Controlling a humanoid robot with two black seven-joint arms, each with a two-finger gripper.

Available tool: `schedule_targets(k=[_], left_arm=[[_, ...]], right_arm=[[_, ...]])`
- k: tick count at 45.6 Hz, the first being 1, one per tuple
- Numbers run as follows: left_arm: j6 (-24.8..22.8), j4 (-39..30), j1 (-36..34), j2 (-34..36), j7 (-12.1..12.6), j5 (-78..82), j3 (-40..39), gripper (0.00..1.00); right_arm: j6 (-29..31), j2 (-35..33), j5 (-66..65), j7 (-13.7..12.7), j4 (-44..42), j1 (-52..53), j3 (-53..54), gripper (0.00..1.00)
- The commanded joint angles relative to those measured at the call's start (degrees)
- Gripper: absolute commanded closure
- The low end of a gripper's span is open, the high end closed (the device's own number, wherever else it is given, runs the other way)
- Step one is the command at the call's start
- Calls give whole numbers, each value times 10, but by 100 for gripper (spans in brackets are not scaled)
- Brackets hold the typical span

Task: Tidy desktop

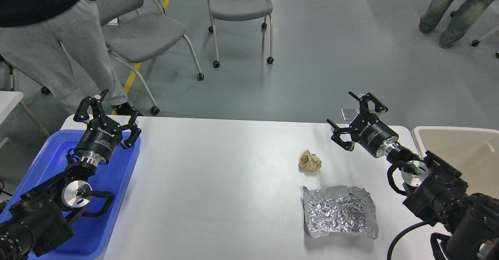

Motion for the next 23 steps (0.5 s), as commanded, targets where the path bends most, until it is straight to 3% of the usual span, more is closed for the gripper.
schedule_targets(k=[1, 23], left_arm=[[0, -1, 0, 0, 0, 0, 0, 2], [0, -1, 0, 0, 0, 0, 0, 2]], right_arm=[[0, -20, 0, -1, 0, 17, -39, 0], [0, -137, -1, -2, 8, 98, -218, 0]])
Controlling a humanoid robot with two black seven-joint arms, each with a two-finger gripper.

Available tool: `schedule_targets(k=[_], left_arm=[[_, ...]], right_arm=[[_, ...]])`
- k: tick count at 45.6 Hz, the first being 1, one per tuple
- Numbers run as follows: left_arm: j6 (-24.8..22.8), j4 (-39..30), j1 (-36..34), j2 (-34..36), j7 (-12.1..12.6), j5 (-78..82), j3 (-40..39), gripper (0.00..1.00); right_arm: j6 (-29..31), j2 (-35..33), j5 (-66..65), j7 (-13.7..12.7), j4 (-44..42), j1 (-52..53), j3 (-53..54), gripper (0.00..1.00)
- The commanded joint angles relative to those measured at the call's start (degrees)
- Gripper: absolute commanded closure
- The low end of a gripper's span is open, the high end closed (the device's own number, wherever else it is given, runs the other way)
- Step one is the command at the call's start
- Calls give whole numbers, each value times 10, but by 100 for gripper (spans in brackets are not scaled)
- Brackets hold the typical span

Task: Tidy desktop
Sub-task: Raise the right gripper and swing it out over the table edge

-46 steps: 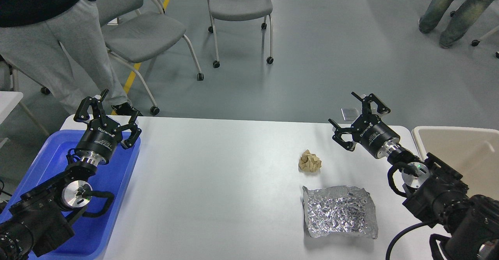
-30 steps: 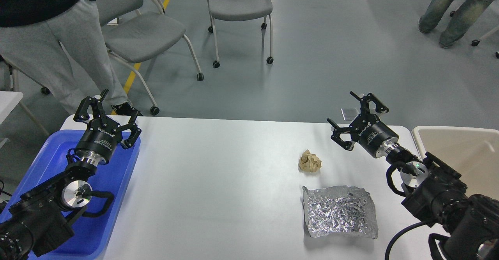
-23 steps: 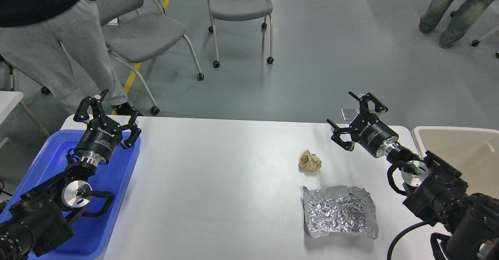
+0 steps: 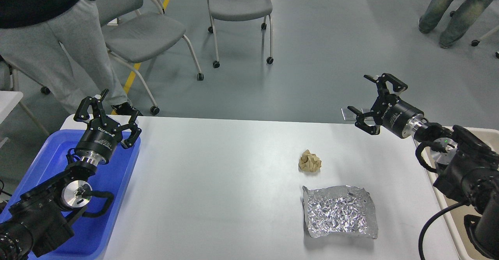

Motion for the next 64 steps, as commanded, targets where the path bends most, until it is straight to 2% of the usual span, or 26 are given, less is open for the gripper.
schedule_targets(k=[1, 12, 18, 23, 32, 41, 45, 49, 58, 64], left_arm=[[0, 0, 0, -1, 0, 0, 0, 2], [0, 0, 0, 0, 0, 0, 0, 2], [0, 1, 0, 0, 0, 0, 0, 2], [0, 0, 0, 0, 0, 0, 0, 2], [0, 0, 0, 0, 0, 0, -1, 2], [0, 0, 0, 0, 0, 0, -1, 2], [0, 0, 0, 0, 0, 0, -1, 2], [0, 0, 0, 0, 0, 0, -1, 2], [0, 1, 0, 0, 0, 0, -1, 2], [0, 0, 0, 0, 0, 0, 0, 2]], right_arm=[[0, -65, -1, 0, 5, 39, -89, 0], [0, -124, -1, 1, 13, 82, -198, 0], [0, -184, -20, 3, 72, 121, -259, 0], [0, -261, -85, 4, 185, 173, -273, 0], [0, -417, -262, 4, 470, 274, -260, 0], [0, -512, -394, 4, 710, 302, -257, 0], [0, -525, -449, 4, 784, 298, -259, 0], [-55, -520, -505, 4, 830, 287, -266, 0], [-185, -469, -627, 7, 839, 222, -267, 0], [-228, -455, -699, 9, 838, 174, -270, 0]])
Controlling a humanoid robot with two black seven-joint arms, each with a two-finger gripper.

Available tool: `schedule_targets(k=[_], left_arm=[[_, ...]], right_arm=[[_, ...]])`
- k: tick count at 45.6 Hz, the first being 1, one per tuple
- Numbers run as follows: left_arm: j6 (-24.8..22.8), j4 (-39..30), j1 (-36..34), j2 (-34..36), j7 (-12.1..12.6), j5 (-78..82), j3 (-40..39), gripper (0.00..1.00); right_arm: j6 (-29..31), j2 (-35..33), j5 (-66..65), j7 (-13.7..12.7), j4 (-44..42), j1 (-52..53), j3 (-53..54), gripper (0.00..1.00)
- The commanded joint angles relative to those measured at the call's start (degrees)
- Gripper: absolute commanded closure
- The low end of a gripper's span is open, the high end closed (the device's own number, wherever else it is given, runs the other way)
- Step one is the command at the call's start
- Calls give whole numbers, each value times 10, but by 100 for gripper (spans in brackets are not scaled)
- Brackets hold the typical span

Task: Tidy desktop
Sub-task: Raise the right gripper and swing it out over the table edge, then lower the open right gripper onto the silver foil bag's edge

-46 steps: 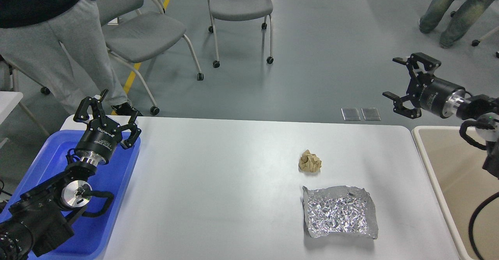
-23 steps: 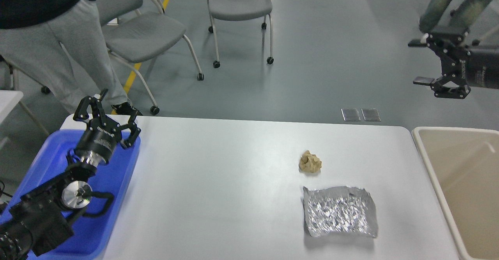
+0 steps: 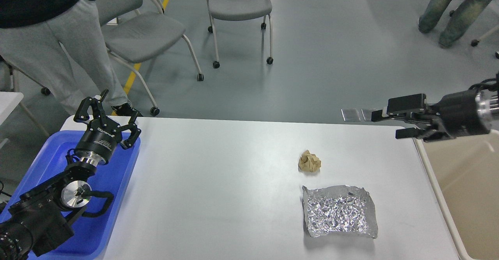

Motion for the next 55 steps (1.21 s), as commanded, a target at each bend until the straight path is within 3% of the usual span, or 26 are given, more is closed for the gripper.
schedule_targets(k=[1, 20, 36, 55], left_arm=[[0, 0, 0, 0, 0, -1, 0, 2], [0, 0, 0, 0, 0, 0, 0, 2], [0, 0, 0, 0, 0, 0, 0, 2], [0, 0, 0, 0, 0, 0, 0, 2]], right_arm=[[-100, 20, -147, 3, 43, -73, -5, 0], [-126, 53, -184, 18, 6, -175, 3, 0], [-172, 115, -224, 17, -89, -263, 23, 0], [-188, 162, -224, 21, -139, -303, 28, 0]])
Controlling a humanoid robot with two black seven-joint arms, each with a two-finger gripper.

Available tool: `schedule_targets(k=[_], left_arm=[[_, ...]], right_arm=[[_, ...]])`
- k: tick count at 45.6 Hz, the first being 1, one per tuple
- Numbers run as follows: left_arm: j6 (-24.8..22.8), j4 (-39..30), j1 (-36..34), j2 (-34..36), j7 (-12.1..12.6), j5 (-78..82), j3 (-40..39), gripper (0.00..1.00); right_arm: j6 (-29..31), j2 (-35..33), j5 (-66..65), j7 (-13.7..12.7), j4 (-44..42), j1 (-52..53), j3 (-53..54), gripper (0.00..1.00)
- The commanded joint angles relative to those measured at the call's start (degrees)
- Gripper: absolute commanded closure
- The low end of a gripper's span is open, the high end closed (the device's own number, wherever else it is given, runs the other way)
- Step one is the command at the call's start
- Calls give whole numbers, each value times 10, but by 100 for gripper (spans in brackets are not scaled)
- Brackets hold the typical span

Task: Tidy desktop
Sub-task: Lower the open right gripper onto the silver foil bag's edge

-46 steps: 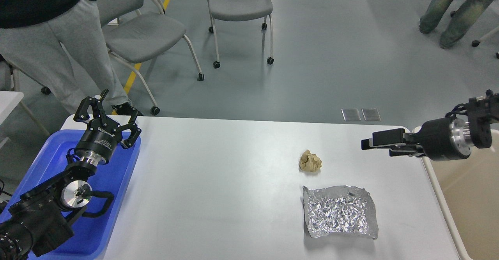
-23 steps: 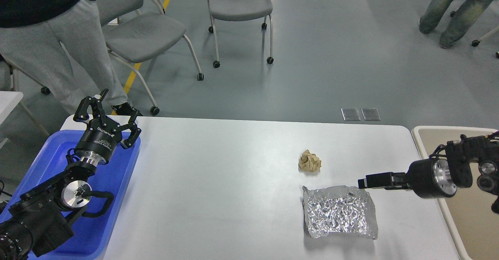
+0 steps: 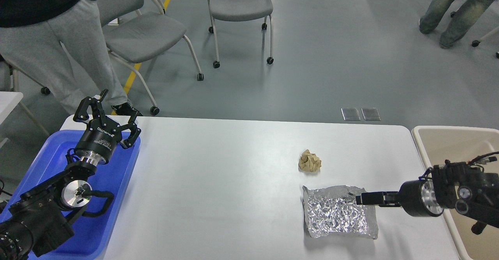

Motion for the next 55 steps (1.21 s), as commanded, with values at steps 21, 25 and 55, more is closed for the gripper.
schedule_targets(k=[21, 25, 55], left_arm=[[0, 0, 0, 0, 0, 0, 0, 2], [0, 0, 0, 0, 0, 0, 0, 2], [0, 0, 0, 0, 0, 0, 0, 2]], right_arm=[[-16, 71, -5, 2, -81, -49, 13, 0], [-23, 74, -5, 2, -84, -51, 13, 2], [-30, 71, -16, 2, -84, -53, 10, 100]])
